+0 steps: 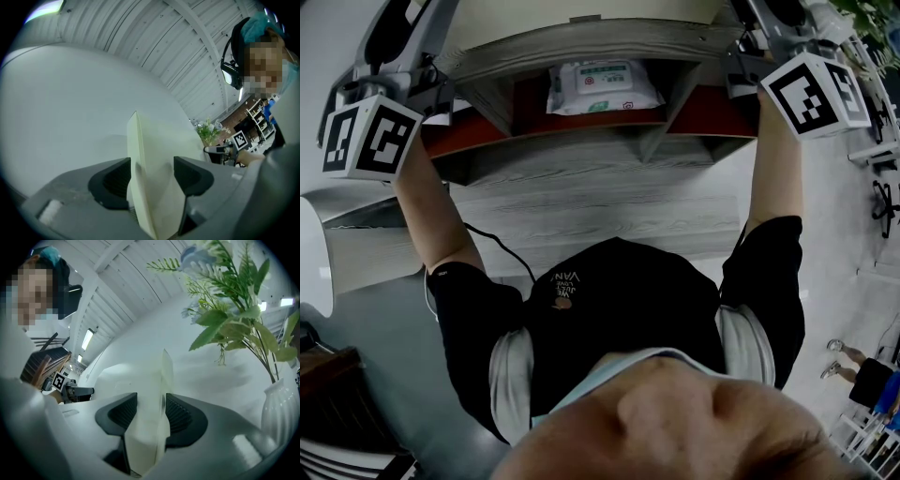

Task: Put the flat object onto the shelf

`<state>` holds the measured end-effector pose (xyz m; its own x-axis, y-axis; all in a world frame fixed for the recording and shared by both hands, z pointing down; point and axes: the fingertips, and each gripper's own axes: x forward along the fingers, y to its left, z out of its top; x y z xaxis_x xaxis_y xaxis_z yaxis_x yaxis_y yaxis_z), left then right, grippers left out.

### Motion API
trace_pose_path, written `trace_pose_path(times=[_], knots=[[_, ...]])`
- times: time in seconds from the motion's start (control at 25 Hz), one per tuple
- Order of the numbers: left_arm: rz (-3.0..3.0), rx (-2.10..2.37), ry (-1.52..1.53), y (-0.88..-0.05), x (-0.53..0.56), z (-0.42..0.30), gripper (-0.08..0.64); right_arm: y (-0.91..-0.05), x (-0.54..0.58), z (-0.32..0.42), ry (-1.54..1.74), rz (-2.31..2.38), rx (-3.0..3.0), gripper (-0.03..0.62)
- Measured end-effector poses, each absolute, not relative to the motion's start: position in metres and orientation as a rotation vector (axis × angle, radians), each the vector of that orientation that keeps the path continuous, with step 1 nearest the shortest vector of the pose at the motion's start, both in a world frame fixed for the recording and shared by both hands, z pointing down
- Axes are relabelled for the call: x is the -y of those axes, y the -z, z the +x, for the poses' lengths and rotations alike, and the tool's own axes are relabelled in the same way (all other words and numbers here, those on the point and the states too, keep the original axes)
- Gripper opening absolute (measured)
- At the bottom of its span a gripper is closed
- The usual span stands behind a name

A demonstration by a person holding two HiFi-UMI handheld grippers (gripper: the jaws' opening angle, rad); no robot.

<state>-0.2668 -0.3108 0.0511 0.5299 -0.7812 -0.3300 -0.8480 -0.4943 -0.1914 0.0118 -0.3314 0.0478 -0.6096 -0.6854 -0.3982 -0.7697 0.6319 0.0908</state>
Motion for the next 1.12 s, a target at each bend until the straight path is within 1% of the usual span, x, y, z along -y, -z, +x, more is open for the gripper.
trace_pose_path(times=[0.08, 0.2, 0.28, 1.12], knots=[[-2.444, -1.355, -0.286, -0.052, 0.310, -0.269, 0.284, -0.048, 0.331, 0.013, -0.360, -1.171, -2.525, 0.198], [-2.447, -1.357, -0.291, -0.052, 0.309, -0.271, 0.296, -0.047, 0.331, 0.013, -0.357, -1.173, -2.524, 0.204], [-2.452, -1.355, -0.294, -0.054, 0.309, -0.271, 0.296, -0.048, 0.330, 0.013, -0.356, -1.173, -2.528, 0.236], [-2.464, -1.360, -0.307, -0.058, 0.292, -0.274, 0.296, -0.051, 0.316, 0.016, -0.331, -1.148, -2.514, 0.238]])
